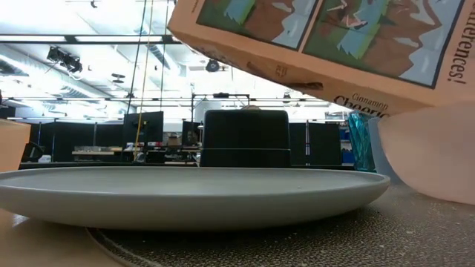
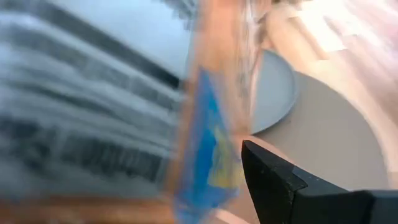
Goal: Arrange a breakfast setting
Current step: Pour cereal into the orange bowl
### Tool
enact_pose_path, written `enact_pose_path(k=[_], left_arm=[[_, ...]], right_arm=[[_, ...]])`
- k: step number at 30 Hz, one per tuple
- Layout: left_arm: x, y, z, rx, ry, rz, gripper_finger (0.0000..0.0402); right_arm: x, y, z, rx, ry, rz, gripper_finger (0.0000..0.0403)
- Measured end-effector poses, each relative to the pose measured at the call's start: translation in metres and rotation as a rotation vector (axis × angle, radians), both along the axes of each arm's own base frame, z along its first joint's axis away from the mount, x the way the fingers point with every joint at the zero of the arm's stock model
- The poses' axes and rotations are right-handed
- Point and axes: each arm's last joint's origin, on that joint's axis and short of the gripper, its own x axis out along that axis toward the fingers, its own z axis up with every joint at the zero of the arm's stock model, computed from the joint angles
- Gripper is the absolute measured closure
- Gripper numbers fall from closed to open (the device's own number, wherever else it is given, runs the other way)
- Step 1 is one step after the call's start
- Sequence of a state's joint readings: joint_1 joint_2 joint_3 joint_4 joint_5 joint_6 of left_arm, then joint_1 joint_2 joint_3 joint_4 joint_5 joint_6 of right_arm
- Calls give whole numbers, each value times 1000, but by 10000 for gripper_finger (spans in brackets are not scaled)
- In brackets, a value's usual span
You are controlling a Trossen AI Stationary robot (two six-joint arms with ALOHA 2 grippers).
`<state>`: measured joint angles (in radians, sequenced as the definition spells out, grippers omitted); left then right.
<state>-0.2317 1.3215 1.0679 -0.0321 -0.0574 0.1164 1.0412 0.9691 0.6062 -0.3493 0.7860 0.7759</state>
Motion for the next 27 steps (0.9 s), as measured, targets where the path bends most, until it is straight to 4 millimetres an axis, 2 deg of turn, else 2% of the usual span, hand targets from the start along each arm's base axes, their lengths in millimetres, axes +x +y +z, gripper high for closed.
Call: enact_pose_path(k=[3, 6, 9, 12, 15, 16, 18, 21, 23, 25, 27], left_arm=[[0, 0, 0, 0, 4, -3, 194], [0, 0, 1, 0, -5, 4, 194], [0, 0, 0, 0, 1, -4, 194], [0, 0, 0, 0, -1, 0, 194], [0, 0, -1, 0, 8, -9, 194], [0, 0, -1, 1, 11, -5, 194], [0, 0, -1, 2, 8, 2, 194], [-1, -1, -2, -1, 24, -8, 194], [-1, -1, -3, 2, 31, -2, 194], [-1, 0, -3, -2, 29, 2, 194], [-1, 0, -4, -6, 42, -6, 194]], right_arm=[[0, 0, -3, -60, 24, 46, 243], [-2, -6, 2, -29, -20, -33, 245], [1, -2, 4, -94, -39, 32, 249], [-1, -9, 8, -65, -64, -36, 255], [3, -2, 8, -103, -61, 46, 260], [1, -6, 7, -135, -55, 21, 263], [-1, -9, 11, -92, -71, -45, 269], [3, -1, 12, -102, -73, 41, 277], [0, -7, 10, -149, -60, -2, 284], [0, -6, 12, -91, -69, -28, 290], [5, 1, 13, -91, -75, 42, 293]])
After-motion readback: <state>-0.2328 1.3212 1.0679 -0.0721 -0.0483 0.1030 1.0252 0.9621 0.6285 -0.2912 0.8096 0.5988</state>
